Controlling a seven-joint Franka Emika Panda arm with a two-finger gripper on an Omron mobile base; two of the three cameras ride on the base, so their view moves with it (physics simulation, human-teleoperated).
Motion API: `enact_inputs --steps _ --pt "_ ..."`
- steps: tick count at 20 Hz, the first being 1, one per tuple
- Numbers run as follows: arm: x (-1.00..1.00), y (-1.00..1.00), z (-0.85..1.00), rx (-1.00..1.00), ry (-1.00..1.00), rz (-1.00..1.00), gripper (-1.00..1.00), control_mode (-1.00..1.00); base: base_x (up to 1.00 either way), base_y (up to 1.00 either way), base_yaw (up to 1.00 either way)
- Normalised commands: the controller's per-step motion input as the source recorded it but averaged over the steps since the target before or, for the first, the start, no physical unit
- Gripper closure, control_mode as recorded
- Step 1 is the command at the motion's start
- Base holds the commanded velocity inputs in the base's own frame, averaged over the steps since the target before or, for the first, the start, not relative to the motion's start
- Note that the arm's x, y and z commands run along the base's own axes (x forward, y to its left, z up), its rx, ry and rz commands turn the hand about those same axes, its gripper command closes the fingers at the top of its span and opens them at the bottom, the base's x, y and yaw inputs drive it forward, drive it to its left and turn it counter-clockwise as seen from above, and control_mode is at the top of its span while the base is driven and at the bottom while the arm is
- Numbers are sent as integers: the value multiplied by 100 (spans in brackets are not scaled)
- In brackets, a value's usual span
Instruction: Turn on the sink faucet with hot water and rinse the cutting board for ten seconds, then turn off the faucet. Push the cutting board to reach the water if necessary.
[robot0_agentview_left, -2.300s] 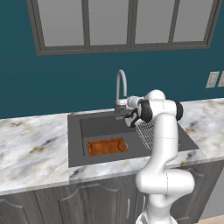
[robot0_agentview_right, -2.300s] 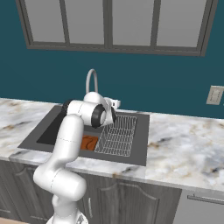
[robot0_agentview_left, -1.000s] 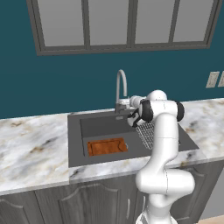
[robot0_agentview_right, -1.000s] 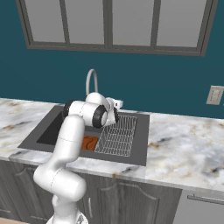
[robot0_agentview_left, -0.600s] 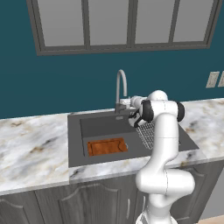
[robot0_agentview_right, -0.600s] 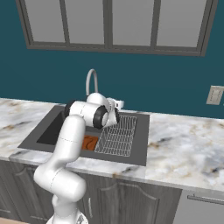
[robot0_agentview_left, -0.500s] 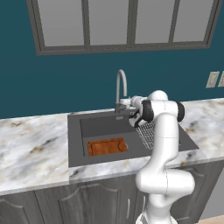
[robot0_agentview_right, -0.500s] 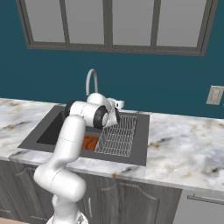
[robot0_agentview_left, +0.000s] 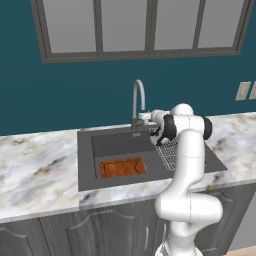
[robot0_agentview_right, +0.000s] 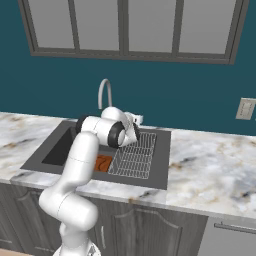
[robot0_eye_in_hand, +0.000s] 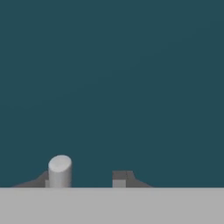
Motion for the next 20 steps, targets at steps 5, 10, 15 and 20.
enact_inputs --steps 5,10,15,20 --pt "-10 -58 -6 0 2 3 100 -100 0 0 0" --pt "-16 -51 -10 0 4 3 100 -100 0 0 0" --pt "-13 -53 -14 0 5 3 100 -100 0 0 0" --pt "-11 -55 -16 0 5 3 100 -100 0 0 0"
